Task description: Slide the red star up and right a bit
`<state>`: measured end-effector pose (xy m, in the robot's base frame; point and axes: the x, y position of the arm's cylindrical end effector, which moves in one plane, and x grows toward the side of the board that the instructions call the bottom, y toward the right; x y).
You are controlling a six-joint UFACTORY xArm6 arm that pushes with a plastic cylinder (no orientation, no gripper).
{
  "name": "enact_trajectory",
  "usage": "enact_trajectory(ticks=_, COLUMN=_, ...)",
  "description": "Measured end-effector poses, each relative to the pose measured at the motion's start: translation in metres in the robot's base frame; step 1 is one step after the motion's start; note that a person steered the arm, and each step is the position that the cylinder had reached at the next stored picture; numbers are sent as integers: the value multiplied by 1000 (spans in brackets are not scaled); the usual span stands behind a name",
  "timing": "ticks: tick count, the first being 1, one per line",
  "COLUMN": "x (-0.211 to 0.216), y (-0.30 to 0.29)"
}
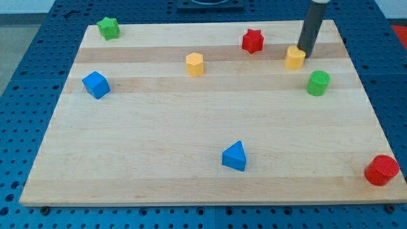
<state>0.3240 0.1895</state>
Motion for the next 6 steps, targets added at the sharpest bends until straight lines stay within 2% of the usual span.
enact_trajectory(ticks=1, x=41, y=-21)
enact_trajectory(ticks=2, x=48, y=-26)
enact_trajectory(ticks=4, x=-11, y=5)
enact_trajectory(ticks=6, x=-12, y=-55)
